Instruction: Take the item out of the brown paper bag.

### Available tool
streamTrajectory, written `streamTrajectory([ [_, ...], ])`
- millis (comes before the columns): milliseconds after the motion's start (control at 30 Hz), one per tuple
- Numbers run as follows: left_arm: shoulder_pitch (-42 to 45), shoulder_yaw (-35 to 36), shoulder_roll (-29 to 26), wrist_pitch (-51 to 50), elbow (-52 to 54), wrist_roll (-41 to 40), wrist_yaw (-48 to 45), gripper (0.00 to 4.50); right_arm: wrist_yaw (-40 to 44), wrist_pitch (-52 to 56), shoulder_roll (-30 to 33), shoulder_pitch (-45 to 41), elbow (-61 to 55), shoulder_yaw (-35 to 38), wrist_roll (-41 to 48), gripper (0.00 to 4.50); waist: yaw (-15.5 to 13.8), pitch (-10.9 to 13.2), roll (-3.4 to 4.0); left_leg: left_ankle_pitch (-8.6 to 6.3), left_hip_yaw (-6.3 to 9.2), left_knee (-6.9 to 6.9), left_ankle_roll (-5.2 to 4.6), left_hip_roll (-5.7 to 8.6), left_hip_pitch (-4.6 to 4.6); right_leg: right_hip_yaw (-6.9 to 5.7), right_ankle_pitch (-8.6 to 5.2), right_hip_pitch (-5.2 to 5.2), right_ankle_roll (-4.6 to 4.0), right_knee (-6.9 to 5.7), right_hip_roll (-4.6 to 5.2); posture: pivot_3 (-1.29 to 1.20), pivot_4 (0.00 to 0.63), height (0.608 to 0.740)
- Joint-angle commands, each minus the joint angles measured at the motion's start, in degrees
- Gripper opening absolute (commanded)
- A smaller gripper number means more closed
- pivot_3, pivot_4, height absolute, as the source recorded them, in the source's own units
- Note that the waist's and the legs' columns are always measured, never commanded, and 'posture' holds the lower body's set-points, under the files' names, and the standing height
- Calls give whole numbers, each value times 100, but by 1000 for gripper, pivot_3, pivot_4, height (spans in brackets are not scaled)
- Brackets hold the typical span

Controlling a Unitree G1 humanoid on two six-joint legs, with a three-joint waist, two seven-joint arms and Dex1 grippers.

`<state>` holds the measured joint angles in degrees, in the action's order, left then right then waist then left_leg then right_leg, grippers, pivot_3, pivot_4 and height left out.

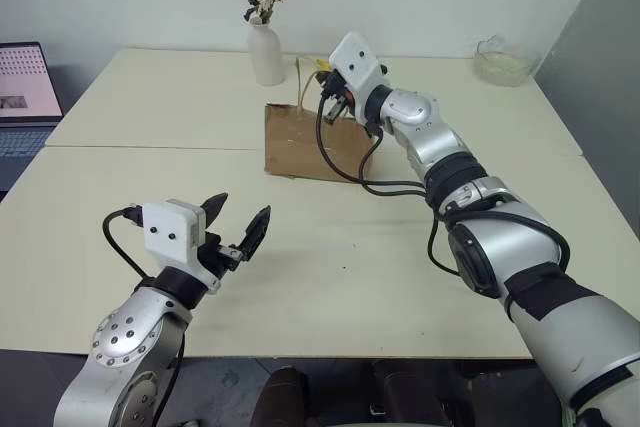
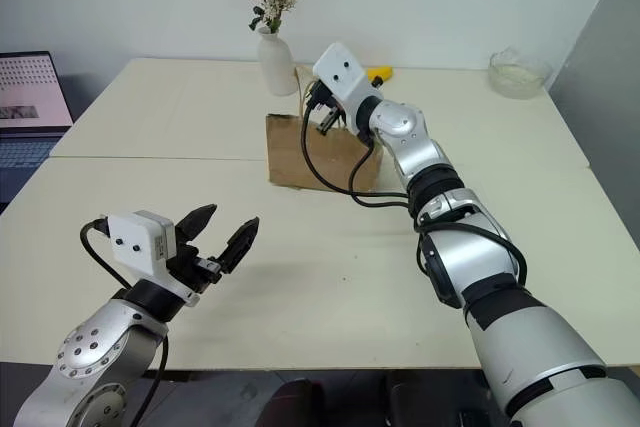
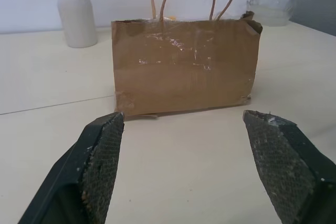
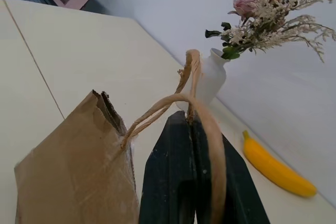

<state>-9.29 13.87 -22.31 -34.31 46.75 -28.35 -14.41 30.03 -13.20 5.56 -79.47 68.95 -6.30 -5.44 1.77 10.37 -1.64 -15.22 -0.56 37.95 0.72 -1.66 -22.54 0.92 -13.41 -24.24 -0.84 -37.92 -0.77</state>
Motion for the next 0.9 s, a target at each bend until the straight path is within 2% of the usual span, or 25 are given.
streamTrajectory([
  [33,36,15,-22,140,186,-6,-9,3794,193,-181,32,-226,-111,129,88,19,0,0,0,0,0,0,0,0,0,0,0,0,0,0,0,0,150,740],
  [500,42,-29,-50,133,192,-8,-61,3794,431,-404,228,-432,136,88,-104,19,0,0,0,0,0,0,0,0,0,0,0,0,0,1,0,0,150,740],
  [900,99,-15,-82,114,179,-18,-132,3794,983,-773,383,-429,112,165,-49,19,-1,0,0,0,-1,0,0,0,0,1,0,0,0,1,0,0,150,740],
])
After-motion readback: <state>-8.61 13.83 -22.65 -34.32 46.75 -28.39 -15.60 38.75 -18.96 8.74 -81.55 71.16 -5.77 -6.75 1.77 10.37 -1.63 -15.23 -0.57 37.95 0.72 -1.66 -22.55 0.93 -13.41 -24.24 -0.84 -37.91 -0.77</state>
